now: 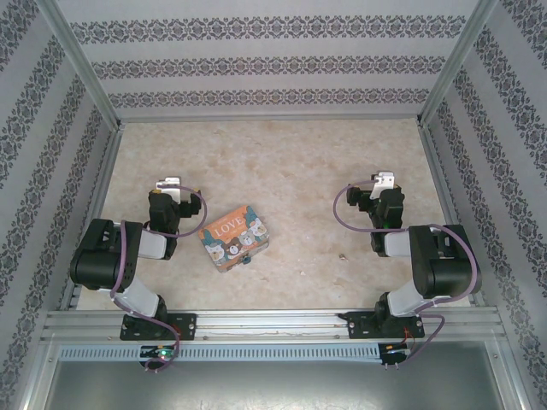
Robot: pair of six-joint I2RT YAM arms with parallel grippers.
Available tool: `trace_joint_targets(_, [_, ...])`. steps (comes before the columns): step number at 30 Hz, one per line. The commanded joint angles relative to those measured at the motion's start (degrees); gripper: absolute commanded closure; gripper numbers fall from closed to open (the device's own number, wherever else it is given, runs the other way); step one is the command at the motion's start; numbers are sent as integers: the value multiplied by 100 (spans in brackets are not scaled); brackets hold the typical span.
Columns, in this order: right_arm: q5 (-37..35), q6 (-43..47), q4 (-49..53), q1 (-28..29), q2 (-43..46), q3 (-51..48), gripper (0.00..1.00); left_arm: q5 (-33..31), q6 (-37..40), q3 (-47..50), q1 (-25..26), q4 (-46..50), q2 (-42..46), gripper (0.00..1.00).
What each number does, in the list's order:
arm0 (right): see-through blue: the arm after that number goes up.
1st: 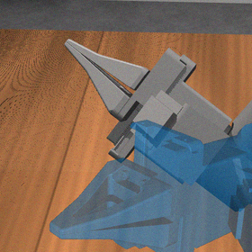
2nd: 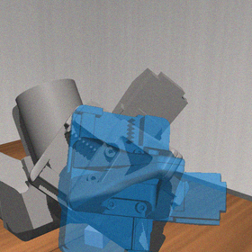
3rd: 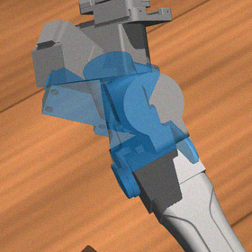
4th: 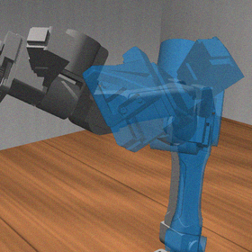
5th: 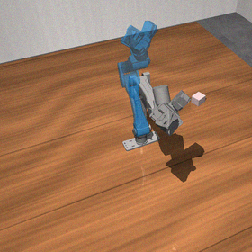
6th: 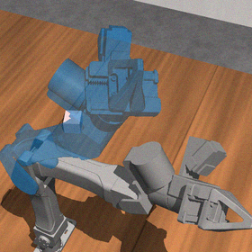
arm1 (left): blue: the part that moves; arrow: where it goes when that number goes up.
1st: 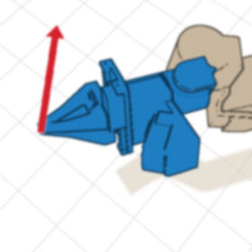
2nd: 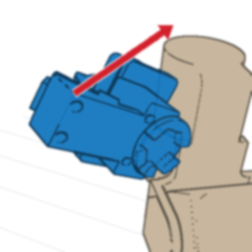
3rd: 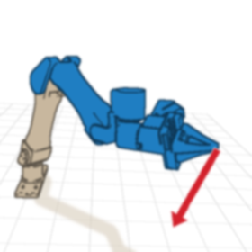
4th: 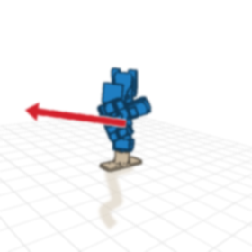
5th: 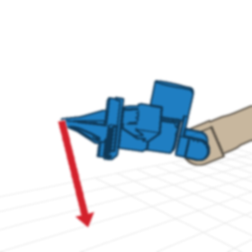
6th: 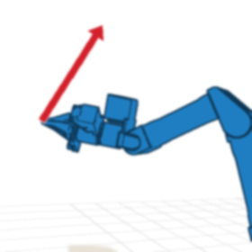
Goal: Unlock a padlock with a key
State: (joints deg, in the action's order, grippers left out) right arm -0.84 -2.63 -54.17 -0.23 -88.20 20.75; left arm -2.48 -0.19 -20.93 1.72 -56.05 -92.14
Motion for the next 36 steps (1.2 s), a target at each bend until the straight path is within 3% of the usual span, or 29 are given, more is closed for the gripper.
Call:
trace_joint_targets(1, [-103,-36,-111,23,43,34,2,90,89,-87,-66,51,64,1])
trace_joint_targets(14, [-97,-51,-110,19,45,34,1,69,45,-92,-84,75,72,1])
trace_joint_targets(20, [-207,-212,-461,-73,297,-350,2,-91,-8,599,-84,-1188,217,1])
trace_joint_targets(22, [-223,-263,-428,-113,527,-438,2,-173,-31,724,-85,-1195,458,1])
trace_joint_targets(28, [-182,-425,488,-120,1553,-529,2,-202,-41,449,-84,393,1711,1])
trace_joint_targets(31, [-19,-793,1595,-118,2264,-421,2,-222,-460,253,-84,1265,2481,1])
trace_joint_targets(36, [651,-1102,3565,-47,3546,71,1,90,-1724,-415,-84,3606,3684,1])
